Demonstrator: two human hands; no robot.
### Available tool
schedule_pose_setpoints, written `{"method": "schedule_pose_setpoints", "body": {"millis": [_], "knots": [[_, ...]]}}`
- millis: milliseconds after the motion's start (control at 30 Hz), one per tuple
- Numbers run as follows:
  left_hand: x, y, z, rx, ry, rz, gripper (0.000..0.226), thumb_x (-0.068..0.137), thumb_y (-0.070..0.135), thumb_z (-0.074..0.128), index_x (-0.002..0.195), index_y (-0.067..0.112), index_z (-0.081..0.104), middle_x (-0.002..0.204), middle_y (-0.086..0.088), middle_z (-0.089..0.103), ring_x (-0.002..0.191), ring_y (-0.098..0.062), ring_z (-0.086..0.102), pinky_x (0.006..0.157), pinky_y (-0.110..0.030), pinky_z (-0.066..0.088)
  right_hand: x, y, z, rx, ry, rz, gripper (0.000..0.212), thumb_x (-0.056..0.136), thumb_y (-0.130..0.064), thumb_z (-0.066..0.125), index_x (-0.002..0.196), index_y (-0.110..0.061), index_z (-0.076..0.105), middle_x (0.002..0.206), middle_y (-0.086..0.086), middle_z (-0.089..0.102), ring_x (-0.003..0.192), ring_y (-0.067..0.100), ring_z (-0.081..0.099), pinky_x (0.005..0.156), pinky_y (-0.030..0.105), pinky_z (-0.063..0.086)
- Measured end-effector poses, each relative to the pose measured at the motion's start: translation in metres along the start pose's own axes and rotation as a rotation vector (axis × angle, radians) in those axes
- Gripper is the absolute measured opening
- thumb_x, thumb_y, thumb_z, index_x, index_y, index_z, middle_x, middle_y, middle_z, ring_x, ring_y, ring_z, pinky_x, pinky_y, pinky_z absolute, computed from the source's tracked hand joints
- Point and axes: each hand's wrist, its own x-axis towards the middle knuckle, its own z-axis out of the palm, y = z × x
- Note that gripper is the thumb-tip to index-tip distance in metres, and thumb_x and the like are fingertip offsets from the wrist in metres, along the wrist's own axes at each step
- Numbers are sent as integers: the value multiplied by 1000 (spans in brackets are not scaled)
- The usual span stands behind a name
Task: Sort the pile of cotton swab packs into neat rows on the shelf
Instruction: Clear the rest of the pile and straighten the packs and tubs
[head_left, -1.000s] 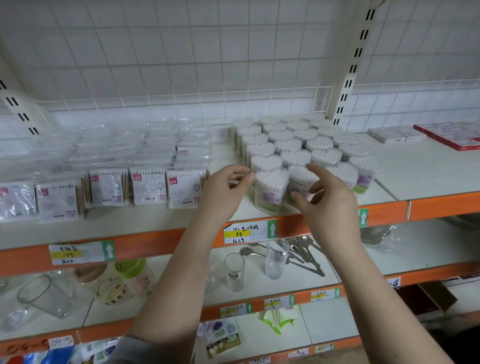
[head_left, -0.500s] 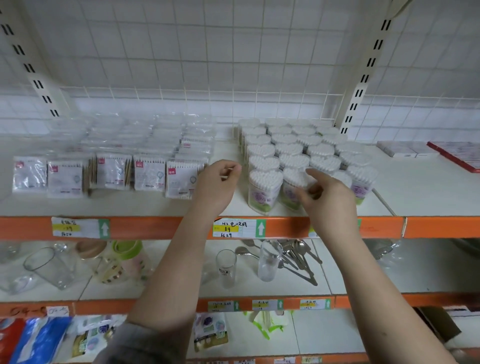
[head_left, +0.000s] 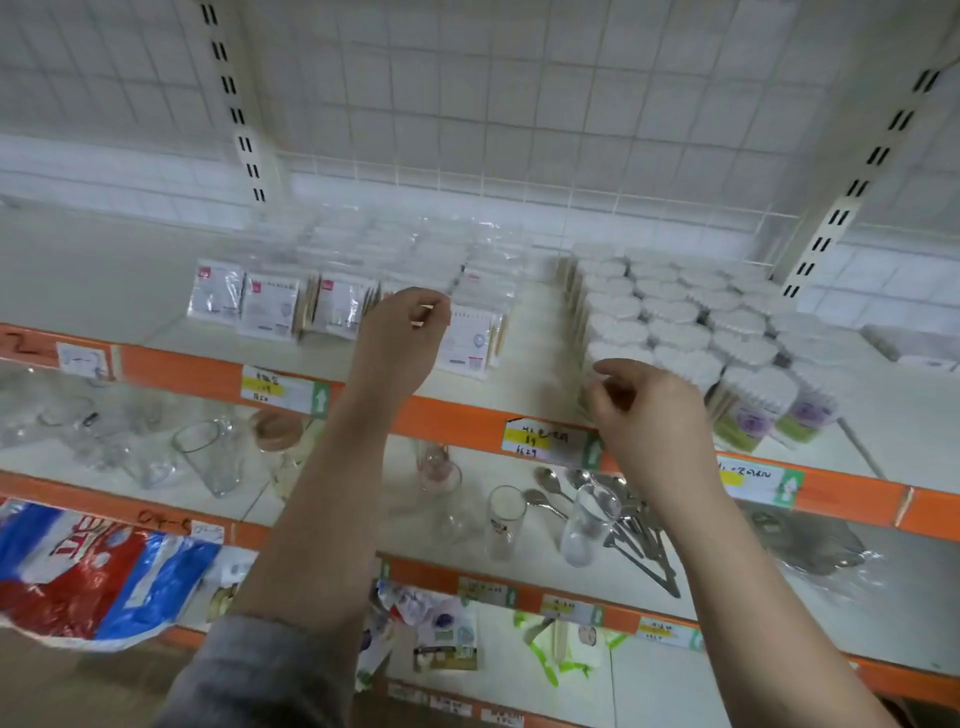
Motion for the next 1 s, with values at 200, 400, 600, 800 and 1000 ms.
{"method": "schedule_pose_setpoints", "body": {"millis": [200,400,600,800,1000], "knots": [[10,-47,-92,158,62,19,15,94,24,52,97,18,65,90,3,63,87,-13,61,73,-20,38,-21,-75,57,14,-70,-22,32,90,-23,57,120,-15,65,113,3,69,106,19,62,85,24,40],[20,-103,-207,350,77,51,18,92,22,53,101,15,68,100,0,67,89,-12,59,70,-13,32,-55,-175,133,12,-161,-30,39,92,-26,55,129,-14,56,126,8,62,117,25,55,89,25,36],[30,-151,-310,541,56,40,19,93,23,52,102,14,65,97,-5,69,92,-23,63,79,-29,47,-76,-259,191,-24,-246,-64,47,93,-28,53,137,-13,47,129,11,59,117,28,54,86,31,42],[40,-195,-386,661,54,-6,25,93,23,49,111,10,62,109,-11,65,101,-28,60,87,-41,49,-75,-316,236,-78,-323,-93,41,93,-27,51,130,-10,50,119,17,61,109,33,55,72,30,35],[55,-238,-440,724,91,-102,28,97,28,43,115,15,58,109,-3,63,100,-22,57,75,-32,43,-56,-369,288,11,-372,-126,46,94,-27,50,137,-13,45,133,12,54,120,28,50,87,29,39]]}}
